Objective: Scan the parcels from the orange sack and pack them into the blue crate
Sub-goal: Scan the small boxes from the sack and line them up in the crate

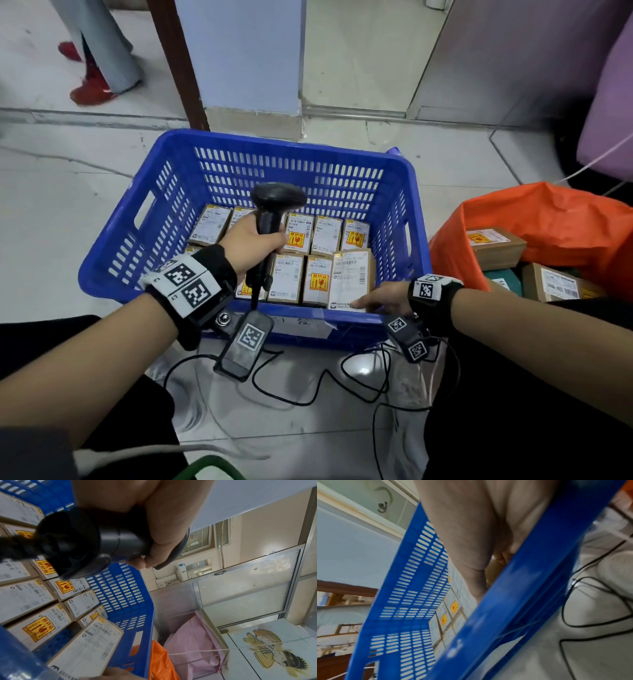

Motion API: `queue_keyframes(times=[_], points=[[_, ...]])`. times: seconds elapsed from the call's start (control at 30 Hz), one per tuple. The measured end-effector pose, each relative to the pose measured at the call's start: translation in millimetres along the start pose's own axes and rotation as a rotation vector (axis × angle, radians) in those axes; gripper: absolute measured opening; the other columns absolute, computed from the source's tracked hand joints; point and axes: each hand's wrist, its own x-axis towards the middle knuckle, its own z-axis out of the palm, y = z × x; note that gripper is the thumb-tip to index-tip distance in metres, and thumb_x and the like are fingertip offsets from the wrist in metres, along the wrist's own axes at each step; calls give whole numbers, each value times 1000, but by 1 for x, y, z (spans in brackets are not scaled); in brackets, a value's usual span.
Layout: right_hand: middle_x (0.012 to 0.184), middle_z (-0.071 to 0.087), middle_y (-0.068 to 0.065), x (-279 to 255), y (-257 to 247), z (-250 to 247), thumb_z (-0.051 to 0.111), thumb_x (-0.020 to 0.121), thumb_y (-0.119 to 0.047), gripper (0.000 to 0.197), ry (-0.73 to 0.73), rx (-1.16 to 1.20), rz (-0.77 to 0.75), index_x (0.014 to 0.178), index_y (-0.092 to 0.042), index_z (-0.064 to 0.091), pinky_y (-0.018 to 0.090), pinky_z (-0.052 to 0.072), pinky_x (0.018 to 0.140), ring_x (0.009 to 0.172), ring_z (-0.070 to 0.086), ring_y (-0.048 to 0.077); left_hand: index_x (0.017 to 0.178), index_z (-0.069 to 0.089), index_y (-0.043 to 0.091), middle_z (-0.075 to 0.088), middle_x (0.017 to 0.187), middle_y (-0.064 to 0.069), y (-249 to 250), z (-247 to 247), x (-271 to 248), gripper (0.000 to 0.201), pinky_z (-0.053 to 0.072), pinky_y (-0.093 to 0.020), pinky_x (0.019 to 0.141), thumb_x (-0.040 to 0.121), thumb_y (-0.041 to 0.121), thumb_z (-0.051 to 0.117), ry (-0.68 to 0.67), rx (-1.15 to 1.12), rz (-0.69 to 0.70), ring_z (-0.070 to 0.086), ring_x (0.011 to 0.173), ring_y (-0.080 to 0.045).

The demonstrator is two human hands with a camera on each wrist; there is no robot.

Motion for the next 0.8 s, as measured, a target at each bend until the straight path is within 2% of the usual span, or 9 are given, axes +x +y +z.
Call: queue_keyframes(times=[0.1,0.17,0.27,0.37,0.43,0.5,0.63,0.7,0.8], points=[[89,64,-1,-1,18,-2,70,86,-7,34,37,-10,-46,118,2,59,18,47,65,77,57,11,81,55,14,55,72,-5,0,3,0,13,45,-33,74,89,4,59,-11,7,-3,53,71,-19],[90,64,0,2,24,-3,77,80,-11,38,132,-62,-89,113,-3,60,20,49,65,78,59,12,81,56,14,55,72,-5,0,5,0,13,46,-35,77,89,5,59,-13,15,-4,53,73,-20],[104,62,2,6,28,-11,87,69,-20,55,262,-177,-129,106,-13,46,33,56,81,94,62,19,84,55,11,55,72,-5,2,8,0,10,47,-36,78,89,4,60,-18,21,3,54,70,-19],[107,60,3,6,32,-18,86,71,-18,62,284,-245,-133,114,-13,42,23,50,61,85,59,15,88,55,8,54,71,-5,4,11,2,7,48,-35,75,88,3,60,-29,31,16,53,68,-19],[106,59,2,5,33,-23,85,72,-20,63,290,-301,-130,118,-11,42,20,46,57,83,58,14,85,55,8,53,71,-6,5,12,3,7,47,-35,74,88,4,60,-30,40,28,52,69,-20],[108,59,3,2,33,-29,84,73,-23,63,290,-350,-113,119,-10,43,23,48,64,85,59,15,85,56,8,53,72,-6,6,12,4,7,47,-36,76,87,5,61,-33,50,35,52,73,-22],[121,63,12,11,36,-40,84,73,-24,63,309,-412,-49,124,-3,52,37,53,90,107,63,28,87,56,8,54,73,-6,2,10,6,6,48,-38,77,87,6,61,-38,50,27,53,74,-22],[124,64,13,11,31,-42,80,78,-19,53,269,-425,-11,123,-1,59,37,54,92,109,63,29,85,56,9,55,71,-5,-1,9,6,7,46,-35,75,88,7,61,-30,61,25,52,71,-21],[126,61,9,12,15,-42,73,85,-10,45,187,-349,20,127,-3,58,36,53,91,113,60,28,83,55,10,54,69,-5,-3,9,8,9,45,-32,71,88,6,61,-33,63,19,51,67,-19]])
